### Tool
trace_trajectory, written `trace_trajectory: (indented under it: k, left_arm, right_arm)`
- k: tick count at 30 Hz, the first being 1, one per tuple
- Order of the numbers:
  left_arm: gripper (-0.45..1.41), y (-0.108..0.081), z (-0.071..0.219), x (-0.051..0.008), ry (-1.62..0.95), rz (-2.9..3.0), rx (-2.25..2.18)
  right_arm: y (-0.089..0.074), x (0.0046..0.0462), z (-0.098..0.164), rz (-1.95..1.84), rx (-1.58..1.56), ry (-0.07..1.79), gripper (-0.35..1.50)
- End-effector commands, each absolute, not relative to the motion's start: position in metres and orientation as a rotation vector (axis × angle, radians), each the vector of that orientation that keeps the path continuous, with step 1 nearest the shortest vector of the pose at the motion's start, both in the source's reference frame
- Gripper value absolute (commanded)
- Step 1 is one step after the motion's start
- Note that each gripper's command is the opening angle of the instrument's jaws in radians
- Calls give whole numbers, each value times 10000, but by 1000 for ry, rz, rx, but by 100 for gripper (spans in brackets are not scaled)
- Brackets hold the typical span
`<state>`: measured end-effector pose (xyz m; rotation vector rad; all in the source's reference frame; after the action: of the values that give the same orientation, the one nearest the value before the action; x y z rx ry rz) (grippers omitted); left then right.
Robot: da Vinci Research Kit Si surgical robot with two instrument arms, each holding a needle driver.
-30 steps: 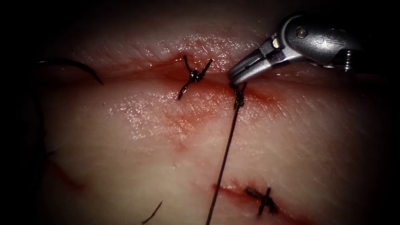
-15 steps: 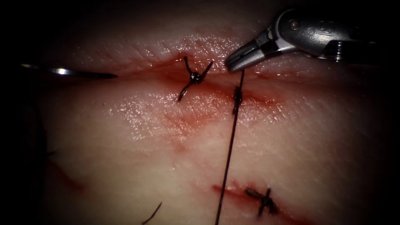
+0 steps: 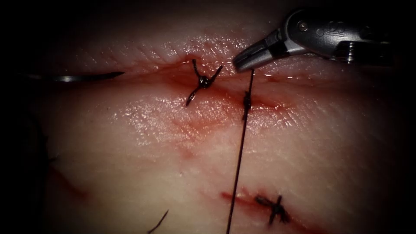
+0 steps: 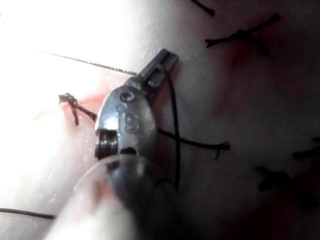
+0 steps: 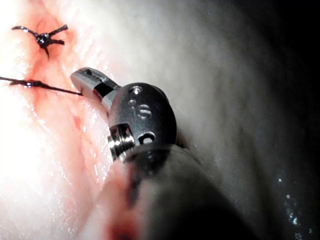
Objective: Wound Closure
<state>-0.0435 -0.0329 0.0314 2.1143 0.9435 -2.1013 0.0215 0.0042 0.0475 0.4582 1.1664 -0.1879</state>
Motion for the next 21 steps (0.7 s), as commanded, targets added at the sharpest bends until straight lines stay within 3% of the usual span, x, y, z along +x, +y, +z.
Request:
trace_trajectory:
  k: [1, 20, 21]
  left_arm:
    - [-45, -335, 319, -440, 946, -2091, 2119]
    - [-45, -303, 299, -437, 939, -2082, 2148]
    - [-45, -296, 295, -436, 926, -2084, 2155]
  right_arm:
    - [49, 221, 479, -184, 454, 1170, -35]
    - [29, 223, 466, -143, 438, 1218, -33]
    - [25, 223, 461, -126, 433, 1234, 7]
